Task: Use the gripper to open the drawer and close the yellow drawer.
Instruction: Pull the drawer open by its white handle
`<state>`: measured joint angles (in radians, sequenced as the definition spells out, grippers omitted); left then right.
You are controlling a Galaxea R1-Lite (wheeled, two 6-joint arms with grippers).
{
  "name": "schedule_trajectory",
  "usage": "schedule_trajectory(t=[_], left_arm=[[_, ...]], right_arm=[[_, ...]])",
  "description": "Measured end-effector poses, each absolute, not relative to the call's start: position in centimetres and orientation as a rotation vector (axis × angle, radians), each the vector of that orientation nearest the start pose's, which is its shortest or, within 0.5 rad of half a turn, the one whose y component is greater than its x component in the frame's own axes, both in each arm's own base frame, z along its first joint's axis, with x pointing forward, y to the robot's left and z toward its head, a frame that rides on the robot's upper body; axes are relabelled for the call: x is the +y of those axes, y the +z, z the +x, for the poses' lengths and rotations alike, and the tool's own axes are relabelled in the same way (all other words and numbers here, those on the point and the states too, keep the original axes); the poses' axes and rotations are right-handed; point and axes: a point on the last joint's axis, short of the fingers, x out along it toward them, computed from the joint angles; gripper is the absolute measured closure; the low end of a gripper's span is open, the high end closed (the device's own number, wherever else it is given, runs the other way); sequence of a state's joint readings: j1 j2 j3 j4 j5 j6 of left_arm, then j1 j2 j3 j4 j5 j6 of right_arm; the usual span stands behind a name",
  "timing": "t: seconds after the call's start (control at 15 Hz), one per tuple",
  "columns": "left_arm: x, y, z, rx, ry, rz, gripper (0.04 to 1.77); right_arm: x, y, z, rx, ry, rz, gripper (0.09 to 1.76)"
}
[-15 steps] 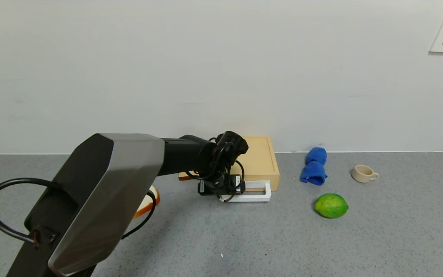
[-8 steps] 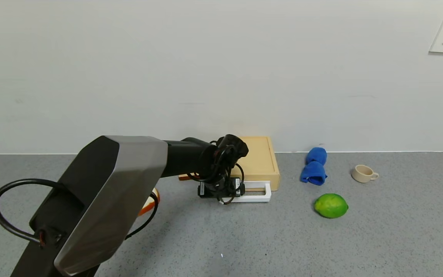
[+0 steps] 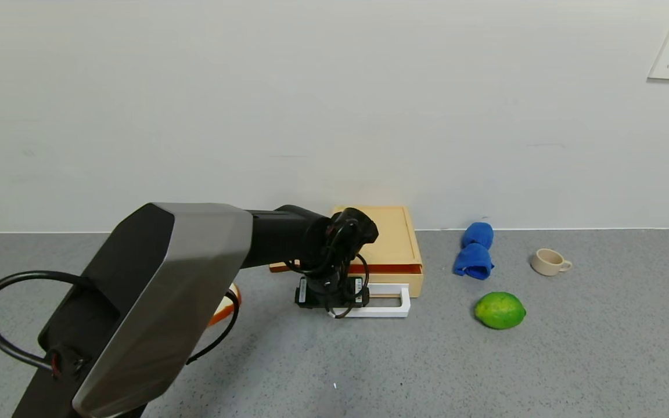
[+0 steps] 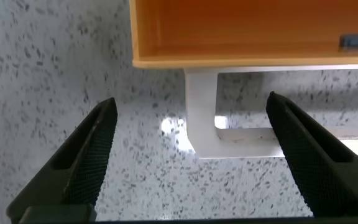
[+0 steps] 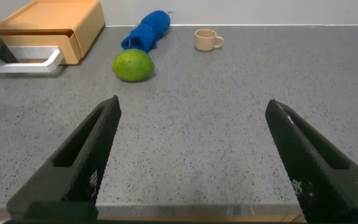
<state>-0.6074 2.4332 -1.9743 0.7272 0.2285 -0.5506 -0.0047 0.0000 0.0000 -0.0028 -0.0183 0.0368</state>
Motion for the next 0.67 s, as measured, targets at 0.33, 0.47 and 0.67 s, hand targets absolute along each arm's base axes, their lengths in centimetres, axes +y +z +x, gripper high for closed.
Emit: schedule_trajectory(t=[0.33, 0.47, 0.67], left_arm=[[-25.9, 9.5, 36.8, 1.152, -0.014, -0.018, 0.09], [-25.8, 9.5, 36.4, 1.182, -0.016, -0.021, 0.09], [-26.0, 9.5, 35.7, 1.206, -0.035, -0.017, 0.09]], right_arm=[[0.0, 7.6, -2.3, -0.003, -0.023, 0.036, 0.14], [0.0, 7.6, -2.3, -0.003, -0.023, 0.037, 0.14], [0.0, 7.6, -2.3, -0.003, -0.023, 0.037, 0.14]])
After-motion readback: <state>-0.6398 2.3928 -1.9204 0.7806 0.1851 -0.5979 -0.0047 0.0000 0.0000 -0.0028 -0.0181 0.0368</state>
